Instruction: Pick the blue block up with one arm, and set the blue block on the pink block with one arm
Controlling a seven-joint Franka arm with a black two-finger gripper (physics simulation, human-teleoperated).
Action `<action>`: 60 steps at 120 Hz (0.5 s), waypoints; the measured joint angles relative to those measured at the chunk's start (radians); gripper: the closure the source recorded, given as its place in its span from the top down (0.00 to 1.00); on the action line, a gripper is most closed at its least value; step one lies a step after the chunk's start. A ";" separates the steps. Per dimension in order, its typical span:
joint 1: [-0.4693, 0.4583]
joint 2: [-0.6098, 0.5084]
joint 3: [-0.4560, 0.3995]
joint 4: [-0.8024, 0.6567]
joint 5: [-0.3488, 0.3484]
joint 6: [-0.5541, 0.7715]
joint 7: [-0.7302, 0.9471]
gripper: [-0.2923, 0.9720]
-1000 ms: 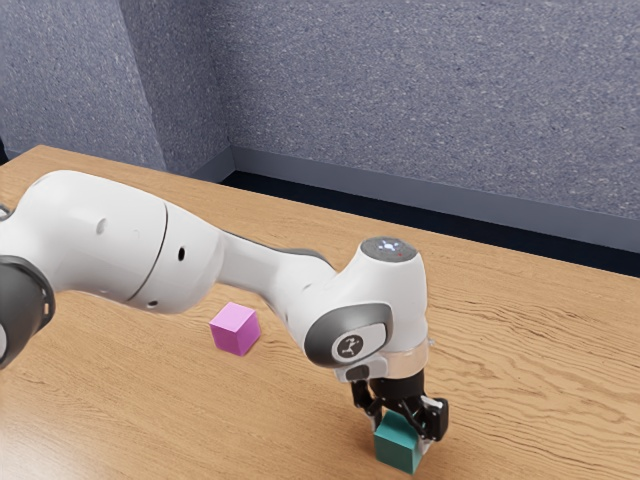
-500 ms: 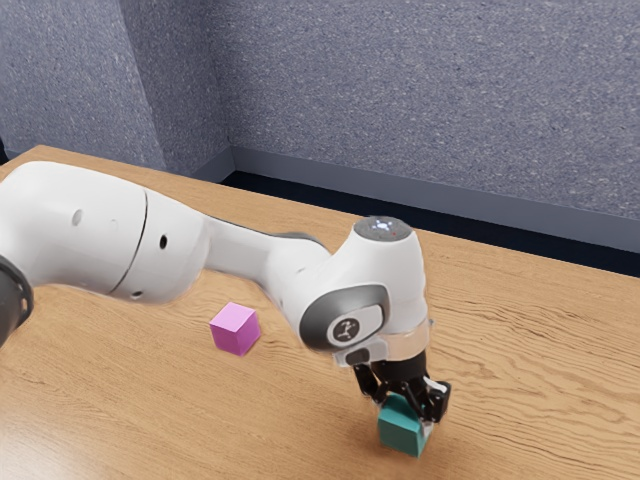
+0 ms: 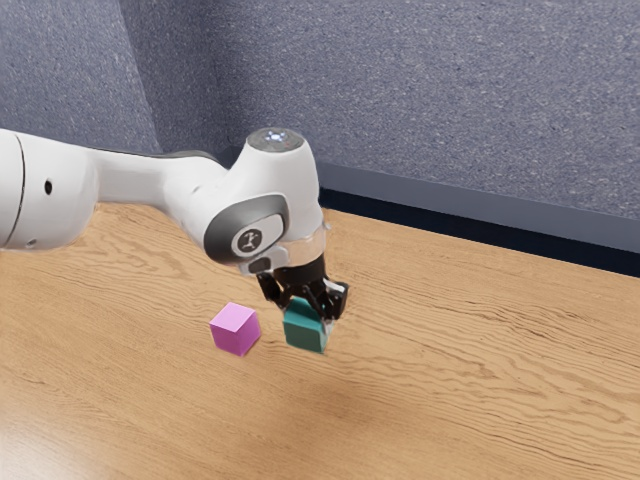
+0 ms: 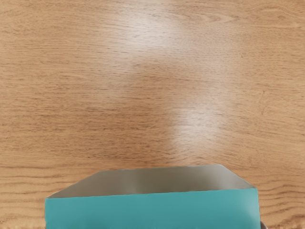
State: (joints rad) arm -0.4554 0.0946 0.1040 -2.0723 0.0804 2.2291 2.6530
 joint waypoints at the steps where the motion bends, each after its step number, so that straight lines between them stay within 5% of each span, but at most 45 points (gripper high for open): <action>1: 0.000 -0.002 0.004 -0.003 0.003 0.000 0.002 0.46; 60: 0.004 -0.042 0.228 -0.081 0.039 0.051 0.165 0.46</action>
State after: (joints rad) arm -0.4514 0.0525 0.3323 -2.1530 0.1195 2.2806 2.8178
